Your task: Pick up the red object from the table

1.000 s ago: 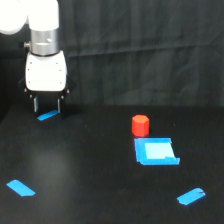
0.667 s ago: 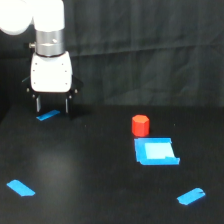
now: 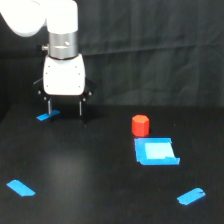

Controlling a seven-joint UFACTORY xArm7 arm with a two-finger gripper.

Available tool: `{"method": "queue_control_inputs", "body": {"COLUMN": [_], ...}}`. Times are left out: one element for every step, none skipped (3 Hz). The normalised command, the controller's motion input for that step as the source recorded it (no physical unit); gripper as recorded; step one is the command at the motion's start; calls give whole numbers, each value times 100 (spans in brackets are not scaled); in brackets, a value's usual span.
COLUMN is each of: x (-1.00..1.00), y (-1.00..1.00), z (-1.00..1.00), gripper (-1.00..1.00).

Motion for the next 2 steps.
{"method": "queue_control_inputs", "body": {"x": [92,96], "y": [-21,-6], "z": [-17,-17], "gripper": [98,97]}}
